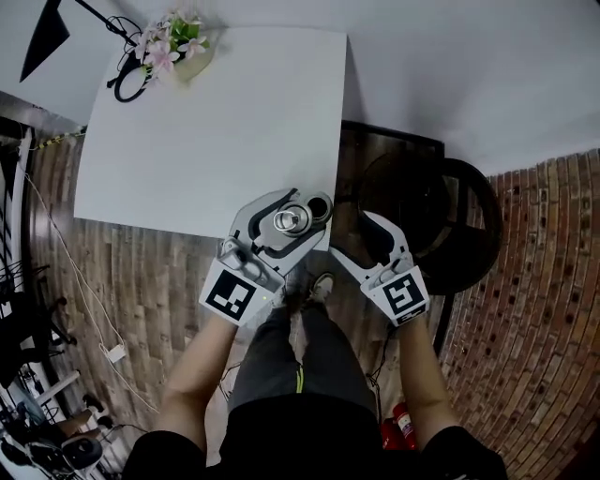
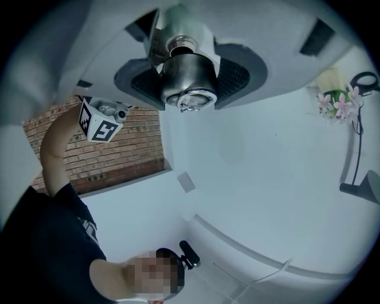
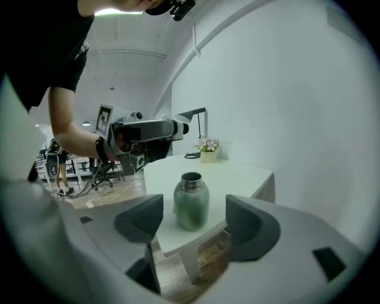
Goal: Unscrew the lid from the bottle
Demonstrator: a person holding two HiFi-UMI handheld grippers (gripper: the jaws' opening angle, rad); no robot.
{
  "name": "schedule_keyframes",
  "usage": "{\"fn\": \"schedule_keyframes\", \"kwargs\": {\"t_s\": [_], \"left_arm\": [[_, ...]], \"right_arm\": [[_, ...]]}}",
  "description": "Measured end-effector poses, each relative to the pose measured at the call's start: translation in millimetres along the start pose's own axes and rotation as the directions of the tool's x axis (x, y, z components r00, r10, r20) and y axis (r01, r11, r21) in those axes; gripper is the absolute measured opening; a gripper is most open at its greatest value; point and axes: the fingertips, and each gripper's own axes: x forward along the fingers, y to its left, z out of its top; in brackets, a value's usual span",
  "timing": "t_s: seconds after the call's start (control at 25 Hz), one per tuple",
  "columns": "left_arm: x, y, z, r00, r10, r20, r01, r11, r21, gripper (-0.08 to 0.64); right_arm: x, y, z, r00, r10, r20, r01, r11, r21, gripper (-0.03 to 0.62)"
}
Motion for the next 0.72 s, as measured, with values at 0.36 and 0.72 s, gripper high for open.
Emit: {"fn": "schedule_keyframes", "kwargs": {"t_s": [0.36, 0.72], "left_arm": [[-48, 17, 36, 0.988, 0.157, -0.003, -0.157, 0.983, -0.091, 0.27], [-93, 24, 65, 0.971, 0.241, -0.006, -0.24, 0.966, -0.093, 0.27]], "right_arm": [[-30, 1, 20, 0.995, -0.102, 0.024, 0.101, 0.994, 0.041, 0.333], [-59, -2, 54, 0.972, -0.221, 0.075, 0.216, 0.974, 0.069, 0.194]]}}
